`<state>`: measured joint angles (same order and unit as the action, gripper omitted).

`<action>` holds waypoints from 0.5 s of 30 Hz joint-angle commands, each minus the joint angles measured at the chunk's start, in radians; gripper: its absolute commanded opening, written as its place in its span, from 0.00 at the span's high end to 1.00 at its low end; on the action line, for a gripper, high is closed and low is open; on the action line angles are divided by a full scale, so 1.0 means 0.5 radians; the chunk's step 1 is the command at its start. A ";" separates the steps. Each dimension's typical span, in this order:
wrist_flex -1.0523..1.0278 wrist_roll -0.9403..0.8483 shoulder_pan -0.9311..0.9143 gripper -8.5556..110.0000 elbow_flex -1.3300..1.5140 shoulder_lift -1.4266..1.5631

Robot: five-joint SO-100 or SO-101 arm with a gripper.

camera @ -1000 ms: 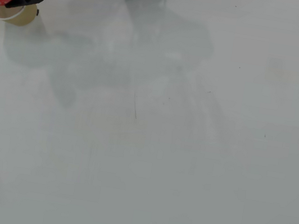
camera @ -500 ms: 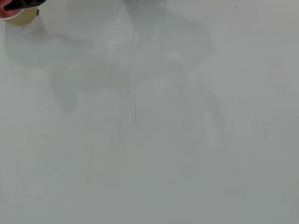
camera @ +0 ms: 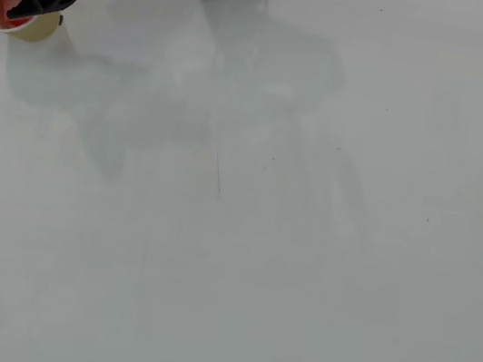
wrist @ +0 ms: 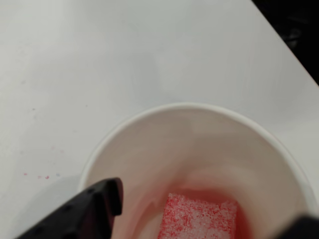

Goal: Pick up the cube and drop it in the cup.

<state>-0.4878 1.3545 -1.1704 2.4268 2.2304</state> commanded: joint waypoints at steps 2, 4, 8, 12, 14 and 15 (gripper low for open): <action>0.080 -0.031 0.003 0.60 -0.285 0.074; 0.080 -0.031 0.003 0.60 -0.285 0.074; 0.080 -0.031 0.000 0.60 -0.282 0.074; 0.067 -0.031 0.003 0.64 -0.282 0.077; 0.058 -0.031 0.000 0.72 -0.276 0.080; 0.061 -0.031 0.000 0.74 -0.276 0.083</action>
<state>-0.4878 1.3545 -1.1704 2.4268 2.2304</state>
